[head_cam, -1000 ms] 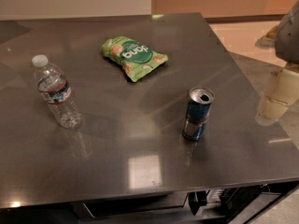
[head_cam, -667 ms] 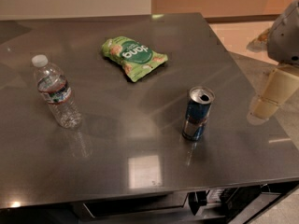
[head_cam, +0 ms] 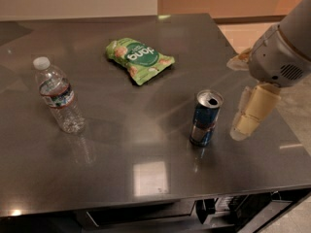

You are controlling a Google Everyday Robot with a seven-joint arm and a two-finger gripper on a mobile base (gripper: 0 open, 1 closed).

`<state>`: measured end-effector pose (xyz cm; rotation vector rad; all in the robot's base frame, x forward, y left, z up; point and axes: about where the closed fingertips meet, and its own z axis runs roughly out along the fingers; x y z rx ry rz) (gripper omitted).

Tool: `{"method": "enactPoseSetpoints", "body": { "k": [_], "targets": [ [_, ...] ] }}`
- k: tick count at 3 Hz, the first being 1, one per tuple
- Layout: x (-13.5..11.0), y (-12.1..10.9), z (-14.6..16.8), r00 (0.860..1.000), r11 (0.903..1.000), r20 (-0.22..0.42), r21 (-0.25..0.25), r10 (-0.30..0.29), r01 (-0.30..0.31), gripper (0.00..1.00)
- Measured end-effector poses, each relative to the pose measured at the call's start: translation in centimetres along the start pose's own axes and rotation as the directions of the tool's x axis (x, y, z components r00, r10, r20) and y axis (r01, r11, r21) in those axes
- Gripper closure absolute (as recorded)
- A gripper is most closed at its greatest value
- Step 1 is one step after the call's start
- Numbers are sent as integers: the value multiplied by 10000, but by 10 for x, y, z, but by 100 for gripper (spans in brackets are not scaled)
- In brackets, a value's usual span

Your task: Move redbull can near green rice chip bag

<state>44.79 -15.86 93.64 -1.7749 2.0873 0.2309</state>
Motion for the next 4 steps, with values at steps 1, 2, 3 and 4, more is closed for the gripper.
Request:
{"method": "enactPoseSetpoints", "body": {
  "k": [1,2,3,4],
  "targets": [
    [-12,6,26,9988,9986,387,-414,-314,330,0],
    [-22,9,43,9970,9968,587,-590,-514,548,0],
    [-29,10,47,9964,9968,596,-488,-602,631,18],
    [-31,7,44,9961,9970,621,-419,-622,649,41]
  ]
}}
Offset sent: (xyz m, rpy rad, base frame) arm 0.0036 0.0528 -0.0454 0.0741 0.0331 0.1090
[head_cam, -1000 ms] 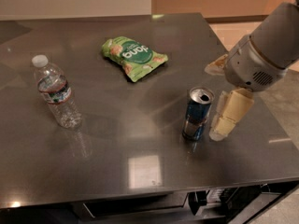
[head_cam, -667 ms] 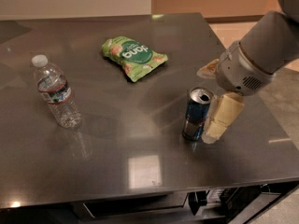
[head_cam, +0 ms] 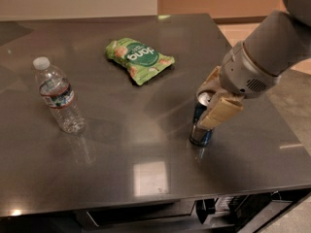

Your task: Move redbull can near green rice chip bag

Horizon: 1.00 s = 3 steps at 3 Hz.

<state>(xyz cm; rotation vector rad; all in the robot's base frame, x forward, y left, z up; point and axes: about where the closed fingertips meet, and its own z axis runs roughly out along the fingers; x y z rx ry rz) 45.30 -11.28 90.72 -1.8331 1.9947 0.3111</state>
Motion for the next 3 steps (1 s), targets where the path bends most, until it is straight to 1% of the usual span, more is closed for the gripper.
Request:
{"method": "enactPoseSetpoints", "body": {
  "k": [1,2,3],
  "targets": [
    [-3,-5,-3,10000,10000,32,-2,-39,40,64],
    [-11,-21,-4,9999,9999,119,-102,-22,23,87],
    [-22,-51,-2,9994,9997,325,-207,123,-117,100]
  ]
}}
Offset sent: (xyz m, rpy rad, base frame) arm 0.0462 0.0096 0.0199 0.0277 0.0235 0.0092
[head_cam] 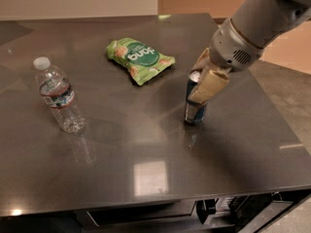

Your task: Move redbull can near green rice chip bag

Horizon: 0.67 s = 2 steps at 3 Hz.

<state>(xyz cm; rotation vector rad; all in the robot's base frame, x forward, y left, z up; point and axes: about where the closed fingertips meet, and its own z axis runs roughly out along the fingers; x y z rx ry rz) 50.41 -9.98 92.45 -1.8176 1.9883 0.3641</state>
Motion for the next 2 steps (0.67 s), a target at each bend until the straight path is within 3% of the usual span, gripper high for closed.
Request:
{"method": "enactPoseSetpoints", "body": {
  "k": [2],
  "targets": [
    [-24,-71,16,9999,9997,65,209,117,-119,100]
  ]
}}
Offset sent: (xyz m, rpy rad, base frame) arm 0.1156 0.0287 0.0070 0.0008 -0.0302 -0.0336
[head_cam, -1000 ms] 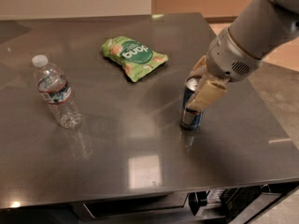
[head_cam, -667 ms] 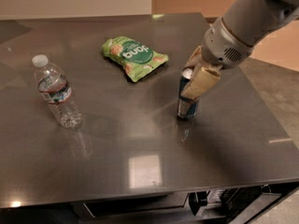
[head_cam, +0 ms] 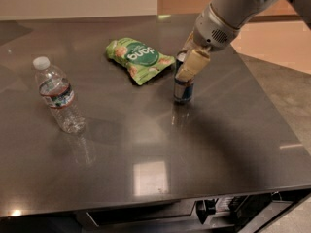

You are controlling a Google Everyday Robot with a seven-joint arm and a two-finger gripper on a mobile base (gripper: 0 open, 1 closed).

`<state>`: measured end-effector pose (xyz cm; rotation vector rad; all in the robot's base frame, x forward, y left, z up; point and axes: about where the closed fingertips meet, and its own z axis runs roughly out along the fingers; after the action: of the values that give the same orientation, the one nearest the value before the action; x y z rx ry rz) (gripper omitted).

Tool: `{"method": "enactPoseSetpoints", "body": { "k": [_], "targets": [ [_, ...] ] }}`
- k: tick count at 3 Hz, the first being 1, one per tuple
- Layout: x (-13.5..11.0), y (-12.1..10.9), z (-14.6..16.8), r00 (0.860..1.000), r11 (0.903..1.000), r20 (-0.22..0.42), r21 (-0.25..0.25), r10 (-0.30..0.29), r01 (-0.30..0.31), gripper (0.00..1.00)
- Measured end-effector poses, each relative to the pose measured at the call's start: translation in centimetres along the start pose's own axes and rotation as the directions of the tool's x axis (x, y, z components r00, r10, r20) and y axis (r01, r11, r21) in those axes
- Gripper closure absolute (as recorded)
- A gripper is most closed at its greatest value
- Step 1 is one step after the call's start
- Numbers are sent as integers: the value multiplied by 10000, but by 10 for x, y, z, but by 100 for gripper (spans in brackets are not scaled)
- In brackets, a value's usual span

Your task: Move redbull can near green rice chip bag

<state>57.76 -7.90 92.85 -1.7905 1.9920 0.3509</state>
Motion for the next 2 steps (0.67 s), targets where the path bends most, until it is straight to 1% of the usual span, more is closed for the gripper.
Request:
{"method": "enactPoseSetpoints", "body": {
  "k": [2],
  "targets": [
    [-6,-47,17,9995,9993,-25,242,302,-301,100]
  ]
}}
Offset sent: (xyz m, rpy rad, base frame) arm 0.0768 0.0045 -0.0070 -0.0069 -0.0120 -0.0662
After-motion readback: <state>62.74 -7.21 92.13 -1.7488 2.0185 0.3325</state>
